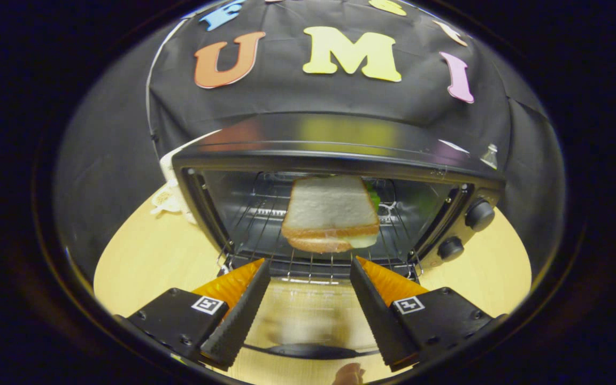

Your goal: Open the toaster oven, put the food inside, and close the toaster oven door.

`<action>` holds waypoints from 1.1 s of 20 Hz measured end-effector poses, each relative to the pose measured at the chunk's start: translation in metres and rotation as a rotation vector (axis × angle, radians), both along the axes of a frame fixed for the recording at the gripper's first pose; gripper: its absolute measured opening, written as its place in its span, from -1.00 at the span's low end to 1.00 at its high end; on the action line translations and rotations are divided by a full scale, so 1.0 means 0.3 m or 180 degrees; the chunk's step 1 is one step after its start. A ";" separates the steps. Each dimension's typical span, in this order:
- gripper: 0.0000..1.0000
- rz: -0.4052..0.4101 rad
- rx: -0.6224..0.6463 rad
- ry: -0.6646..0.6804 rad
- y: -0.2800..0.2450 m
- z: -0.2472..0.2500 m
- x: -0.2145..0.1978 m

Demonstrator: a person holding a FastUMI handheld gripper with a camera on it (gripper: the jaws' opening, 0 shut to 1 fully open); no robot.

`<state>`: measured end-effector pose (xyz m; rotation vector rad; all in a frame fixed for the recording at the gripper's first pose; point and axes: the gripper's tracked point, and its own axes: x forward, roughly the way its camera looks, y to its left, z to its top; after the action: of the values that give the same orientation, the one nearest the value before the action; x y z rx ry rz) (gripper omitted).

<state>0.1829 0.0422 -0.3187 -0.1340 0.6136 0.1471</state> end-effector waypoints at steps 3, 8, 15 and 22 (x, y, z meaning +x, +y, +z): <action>1.00 0.0239 0.0108 -0.0167 0.021 0.009 -0.096; 1.00 -0.0235 0.0231 -0.0580 -0.083 0.005 -0.218; 1.00 -0.0321 0.0144 -0.0453 -0.102 -0.103 -0.330; 1.00 -0.0291 0.0120 -0.0045 -0.059 -0.231 -0.379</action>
<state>0.0691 0.0245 -0.3880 -0.0703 0.6015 0.0692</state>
